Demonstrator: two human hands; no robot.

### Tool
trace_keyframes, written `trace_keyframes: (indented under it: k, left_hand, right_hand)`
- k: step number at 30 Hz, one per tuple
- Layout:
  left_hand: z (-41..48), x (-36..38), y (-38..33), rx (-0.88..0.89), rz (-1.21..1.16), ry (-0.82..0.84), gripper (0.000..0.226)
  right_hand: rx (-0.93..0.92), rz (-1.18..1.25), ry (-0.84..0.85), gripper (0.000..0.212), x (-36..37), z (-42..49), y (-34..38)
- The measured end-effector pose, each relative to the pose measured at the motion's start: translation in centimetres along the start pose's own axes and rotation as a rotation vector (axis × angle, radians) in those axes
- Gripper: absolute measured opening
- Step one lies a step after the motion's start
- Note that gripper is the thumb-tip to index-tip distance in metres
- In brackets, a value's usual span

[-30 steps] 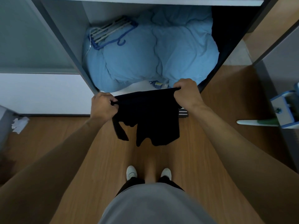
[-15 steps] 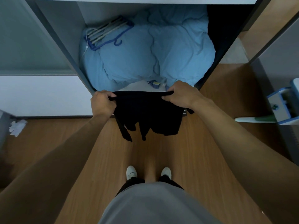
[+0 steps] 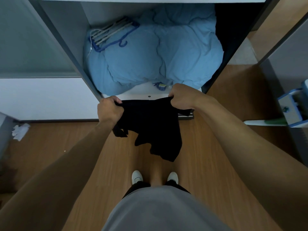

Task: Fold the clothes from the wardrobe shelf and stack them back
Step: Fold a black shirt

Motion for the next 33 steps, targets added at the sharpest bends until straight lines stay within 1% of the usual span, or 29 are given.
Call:
trace_keyframes:
  k: [4, 6, 8, 9, 10, 11, 13, 15, 18, 21, 24, 27, 30, 33]
  left_hand:
    - [0.0, -0.1, 0.4, -0.08, -0.026, 0.027, 0.026]
    - [0.2, -0.1, 0.5, -0.125, -0.075, 0.044, 0.029]
    - [0.4, -0.1, 0.3, -0.154, -0.135, 0.067, 0.032]
    - [0.4, -0.1, 0.2, -0.155, -0.155, 0.083, 0.035]
    - [0.4, -0.1, -0.1, -0.145, -0.171, 0.1, 0.038]
    - [0.3, -0.1, -0.4, -0.132, -0.185, 0.117, 0.041]
    - [0.2, -0.2, -1.0, -0.115, -0.207, 0.131, 0.045]
    - [0.2, -0.2, -1.4, -0.109, -0.234, 0.126, 0.046]
    - [0.4, 0.2, -2.0, -0.164, -0.355, 0.139, 0.047]
    - [0.3, 0.9, -2.9, -0.181, -0.453, 0.19, 0.048]
    - [0.2, 1.5, -3.7, -0.186, -0.533, 0.226, 0.046]
    - [-0.3, 2.2, -4.7, -0.184, -0.58, 0.284, 0.04]
    - [-0.9, 2.9, -5.4, -0.248, -0.703, 0.355, 0.031]
    - [-1.8, 3.7, -6.0, -0.305, -0.837, 0.457, 0.028]
  right_hand:
    - [0.046, 0.197, -0.02, 0.024, 1.7, -0.2, -0.1]
    - [0.075, 0.299, -0.018, 0.03, 2.2, -0.5, -0.3]
    - [0.079, 0.295, 0.076, 0.04, 2.5, -1.0, -0.1]
    - [0.07, 0.267, 0.141, 0.052, 2.6, -1.2, 0.1]
    - [0.053, 0.234, 0.193, 0.058, 2.8, -1.3, 0.2]
    - [0.027, 0.196, 0.218, 0.056, 2.9, -1.2, 0.3]
    - [-0.04, 0.133, 0.233, 0.042, 2.8, -1.0, 0.7]
    - [-0.09, 0.106, 0.252, 0.034, 2.4, -1.0, 1.1]
    - [-0.137, 0.041, 0.292, 0.033, 1.9, -1.2, 1.7]
    - [-0.136, 0.009, 0.34, 0.031, 1.7, -1.2, 2.0]
    - [-0.095, 0.058, 0.357, 0.035, 1.6, -1.0, 2.0]
    - [-0.06, 0.156, 0.376, 0.033, 1.4, -0.8, 1.9]
    - [-0.047, 0.241, 0.343, 0.039, 1.0, -0.5, 1.7]
    - [-0.049, 0.307, 0.291, 0.033, 0.3, -0.3, 1.6]
Point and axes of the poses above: each hand's wrist, its own z-axis towards the middle knuckle, its own x-axis out of the palm, y = z × x, the point moved 3 cm from there along z, towards the middle knuckle, and after that the axes turned 7 degrees about -y, right-handed, at the moved point
